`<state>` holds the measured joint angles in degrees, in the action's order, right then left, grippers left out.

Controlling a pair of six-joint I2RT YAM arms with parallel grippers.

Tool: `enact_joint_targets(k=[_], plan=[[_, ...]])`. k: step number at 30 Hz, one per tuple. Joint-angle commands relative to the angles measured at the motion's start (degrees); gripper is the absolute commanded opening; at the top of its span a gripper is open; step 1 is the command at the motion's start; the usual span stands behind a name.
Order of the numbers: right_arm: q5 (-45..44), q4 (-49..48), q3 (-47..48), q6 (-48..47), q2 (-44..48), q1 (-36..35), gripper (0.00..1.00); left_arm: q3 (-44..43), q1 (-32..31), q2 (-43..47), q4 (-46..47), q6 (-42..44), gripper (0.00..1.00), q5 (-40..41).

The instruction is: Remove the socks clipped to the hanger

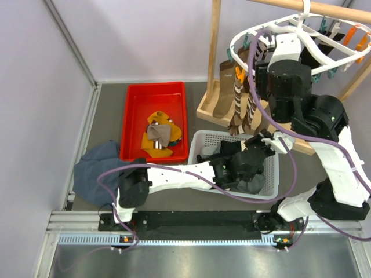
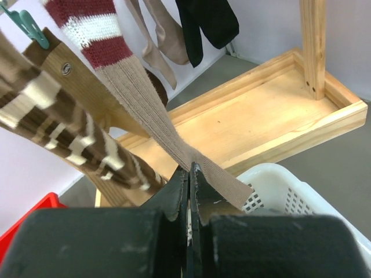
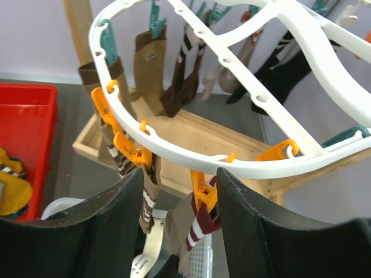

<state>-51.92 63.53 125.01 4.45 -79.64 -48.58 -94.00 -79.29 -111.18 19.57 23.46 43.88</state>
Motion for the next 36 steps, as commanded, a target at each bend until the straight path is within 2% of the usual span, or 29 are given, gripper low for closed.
enact_joint_targets(k=[1,7,15,36], plan=[[-8.19,2.39,1.82,0.65,-1.05,-0.82,0.53,-3.12,-0.96,-0.18,2.57,2.64,0.0,2.09],[-13.2,3.54,-0.29,0.74,-0.96,-0.82,0.52,-3.21,-1.13,-0.18,2.66,3.08,0.0,1.91],[-14.26,4.94,-1.52,1.44,-1.14,-0.73,0.51,-3.3,-1.22,-0.09,2.49,3.25,0.0,2.18],[-18.04,-0.59,-6.97,0.12,-1.66,-0.73,0.5,-3.56,-1.84,-0.01,2.75,3.69,0.0,2.18]])
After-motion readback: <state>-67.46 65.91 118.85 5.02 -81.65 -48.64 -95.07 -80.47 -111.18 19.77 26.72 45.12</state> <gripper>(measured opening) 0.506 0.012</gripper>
